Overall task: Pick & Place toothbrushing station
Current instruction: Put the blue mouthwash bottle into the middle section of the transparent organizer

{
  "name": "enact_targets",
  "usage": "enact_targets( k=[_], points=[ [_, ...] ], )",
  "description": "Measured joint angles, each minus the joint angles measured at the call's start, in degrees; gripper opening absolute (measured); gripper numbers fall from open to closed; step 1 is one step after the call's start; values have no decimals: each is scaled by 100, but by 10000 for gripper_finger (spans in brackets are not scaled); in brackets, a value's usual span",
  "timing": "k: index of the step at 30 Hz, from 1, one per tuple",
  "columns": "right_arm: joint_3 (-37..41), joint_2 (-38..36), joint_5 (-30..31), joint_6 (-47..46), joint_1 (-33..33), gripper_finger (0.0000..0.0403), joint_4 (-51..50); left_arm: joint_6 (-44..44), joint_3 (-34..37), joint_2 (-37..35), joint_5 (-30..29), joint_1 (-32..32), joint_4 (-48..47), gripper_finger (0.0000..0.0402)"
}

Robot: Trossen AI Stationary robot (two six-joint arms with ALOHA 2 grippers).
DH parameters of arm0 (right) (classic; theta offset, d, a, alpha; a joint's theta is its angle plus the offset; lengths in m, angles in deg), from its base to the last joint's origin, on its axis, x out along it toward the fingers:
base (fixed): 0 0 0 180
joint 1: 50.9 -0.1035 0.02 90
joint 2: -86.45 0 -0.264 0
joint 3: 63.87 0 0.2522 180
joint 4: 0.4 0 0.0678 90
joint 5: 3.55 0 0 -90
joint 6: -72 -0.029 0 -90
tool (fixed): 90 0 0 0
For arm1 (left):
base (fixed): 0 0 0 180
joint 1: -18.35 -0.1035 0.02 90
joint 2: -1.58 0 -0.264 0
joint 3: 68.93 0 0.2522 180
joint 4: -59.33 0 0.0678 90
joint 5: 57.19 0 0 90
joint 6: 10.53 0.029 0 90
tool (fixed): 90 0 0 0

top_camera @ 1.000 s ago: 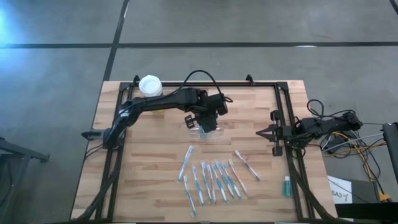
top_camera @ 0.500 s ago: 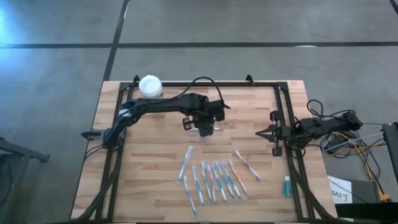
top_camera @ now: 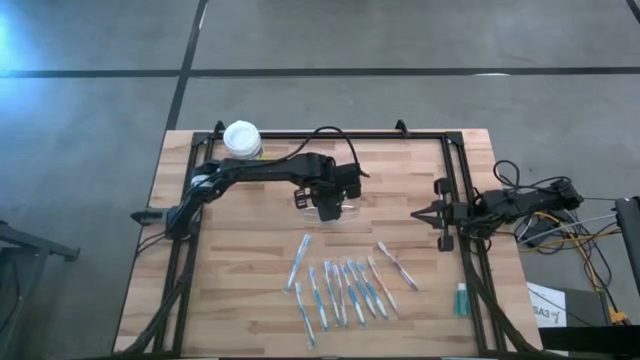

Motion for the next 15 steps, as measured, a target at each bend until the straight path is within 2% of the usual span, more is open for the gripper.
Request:
enact_targets(
  k=[15],
  points=[
    [0, 2, 0, -23, 0, 8, -3, 229, 460, 0, 43, -119, 423, 97]
  ],
)
